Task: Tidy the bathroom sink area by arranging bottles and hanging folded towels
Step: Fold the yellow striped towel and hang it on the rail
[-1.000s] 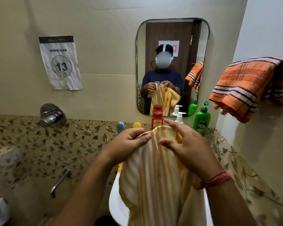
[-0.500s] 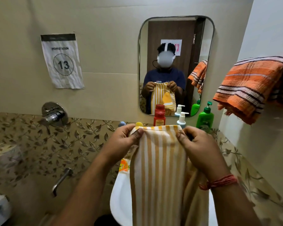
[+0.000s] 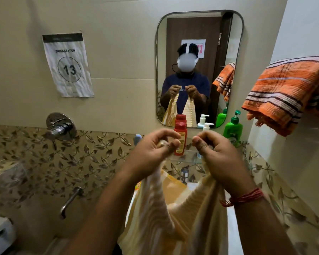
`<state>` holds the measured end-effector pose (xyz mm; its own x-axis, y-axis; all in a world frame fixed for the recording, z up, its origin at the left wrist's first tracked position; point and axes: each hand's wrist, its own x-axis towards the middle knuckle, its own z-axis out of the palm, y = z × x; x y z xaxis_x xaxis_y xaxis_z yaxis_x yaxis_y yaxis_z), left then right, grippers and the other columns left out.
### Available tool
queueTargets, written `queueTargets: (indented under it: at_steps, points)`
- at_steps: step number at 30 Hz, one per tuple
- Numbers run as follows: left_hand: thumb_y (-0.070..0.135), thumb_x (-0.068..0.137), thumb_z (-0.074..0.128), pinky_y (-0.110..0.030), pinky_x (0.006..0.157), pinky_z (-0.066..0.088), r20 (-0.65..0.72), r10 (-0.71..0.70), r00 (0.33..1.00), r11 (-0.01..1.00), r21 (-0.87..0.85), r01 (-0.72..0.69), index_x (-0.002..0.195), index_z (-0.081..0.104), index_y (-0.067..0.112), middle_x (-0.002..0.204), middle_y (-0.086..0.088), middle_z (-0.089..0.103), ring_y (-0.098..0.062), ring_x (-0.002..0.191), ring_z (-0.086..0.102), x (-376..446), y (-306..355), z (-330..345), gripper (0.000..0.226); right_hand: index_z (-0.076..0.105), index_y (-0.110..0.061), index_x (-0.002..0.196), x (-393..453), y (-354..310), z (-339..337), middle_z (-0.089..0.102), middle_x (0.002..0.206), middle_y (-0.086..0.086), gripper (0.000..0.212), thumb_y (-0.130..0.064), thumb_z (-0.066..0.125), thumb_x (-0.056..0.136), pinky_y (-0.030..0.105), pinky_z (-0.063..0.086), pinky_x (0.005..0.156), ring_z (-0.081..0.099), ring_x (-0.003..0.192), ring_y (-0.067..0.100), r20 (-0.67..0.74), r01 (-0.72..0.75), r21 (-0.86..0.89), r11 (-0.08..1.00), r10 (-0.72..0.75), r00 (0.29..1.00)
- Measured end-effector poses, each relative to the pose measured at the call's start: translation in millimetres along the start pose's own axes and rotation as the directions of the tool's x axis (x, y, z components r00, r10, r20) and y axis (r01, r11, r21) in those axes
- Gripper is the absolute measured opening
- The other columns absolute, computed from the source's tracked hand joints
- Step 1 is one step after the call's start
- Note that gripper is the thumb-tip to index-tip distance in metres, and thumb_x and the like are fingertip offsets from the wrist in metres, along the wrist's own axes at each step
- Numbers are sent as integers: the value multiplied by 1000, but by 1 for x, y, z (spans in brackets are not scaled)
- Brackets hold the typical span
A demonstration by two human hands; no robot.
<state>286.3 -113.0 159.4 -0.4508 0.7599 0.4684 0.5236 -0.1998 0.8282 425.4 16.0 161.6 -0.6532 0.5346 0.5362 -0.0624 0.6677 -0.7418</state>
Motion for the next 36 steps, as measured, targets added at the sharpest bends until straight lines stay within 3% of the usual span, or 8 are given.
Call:
queueTargets:
  at_steps: [4, 8, 12, 18, 23, 27, 31, 36]
  points:
    - [30, 93, 68, -32, 86, 56, 318, -58, 946, 990, 140, 14, 109, 70, 26, 97, 12, 70, -7, 95, 67, 4, -9, 24, 17, 57, -13, 90, 10, -10, 7, 63, 84, 9, 29, -41, 50, 97, 46, 55, 71, 63, 79, 22, 34, 33, 77, 996, -36, 999]
    - [27, 90, 67, -45, 88, 55, 195, -58, 979, 991, -108, 80, 99, 68, 4, 95, -13, 69, -22, 93, 67, 5, -17, 20, 25, 59, -17, 87, 13, -5, 1, 60, 78, 0, 25, -41, 61, 90, 32, 47, 62, 56, 70, 11, 70, 148, -207, 967, -136, 988]
    - [27, 85, 69, -32, 64, 45, -49, -114, 992, 972, -213, 102, 72, 60, 21, 72, 1, 57, -14, 68, 55, 6, -26, -2, 17, 68, -18, 91, 6, 13, -18, 65, 80, -3, 25, -43, 67, 86, 38, 50, 69, 58, 73, 8, 278, 80, -318, 945, 12, 961]
    - [16, 96, 63, -29, 59, 46, -280, -221, 934, 945, -299, 134, 69, 58, 21, 64, 1, 60, -15, 57, 55, 8, -42, -27, 28, 67, -18, 86, 0, 20, -32, 65, 81, 3, 10, -28, 67, 90, 40, 49, 69, 60, 76, 18, 103, 1, -80, 997, 7, 995]
    - [22, 95, 67, -32, 62, 50, -264, -120, 957, 980, -182, 73, 78, 61, 14, 70, -1, 62, -16, 64, 58, 9, -33, -18, 19, 66, -15, 89, 7, 17, -21, 61, 84, 2, 8, -21, 61, 92, 34, 47, 67, 57, 80, 18, 37, 91, -282, 955, -84, 996]
    - [30, 90, 68, -41, 68, 50, -304, -130, 944, 981, -174, 79, 74, 62, 22, 72, -1, 62, -20, 69, 58, 9, -33, -23, 19, 60, -10, 80, 3, 18, -17, 58, 72, 4, 18, -21, 73, 83, 25, 43, 59, 54, 66, 15, 71, -59, 193, 979, 46, 996]
    - [33, 86, 67, -39, 68, 46, -331, -114, 937, 987, -144, 69, 73, 61, 24, 72, -2, 59, -19, 70, 54, 10, -31, -22, 17, 59, -11, 78, 2, 29, -19, 55, 71, 2, 35, -31, 86, 68, 23, 45, 54, 53, 62, 12, 449, -381, 634, 673, 80, 890]
    - [13, 96, 64, -36, 70, 45, -313, -35, 949, 995, -98, 5, 75, 61, 18, 73, -1, 58, -15, 71, 53, 9, -26, -16, 22, 64, -9, 94, 2, 32, -13, 65, 82, 1, 30, -31, 77, 79, 23, 53, 70, 64, 79, 14, 481, -304, 397, 866, 86, 873]
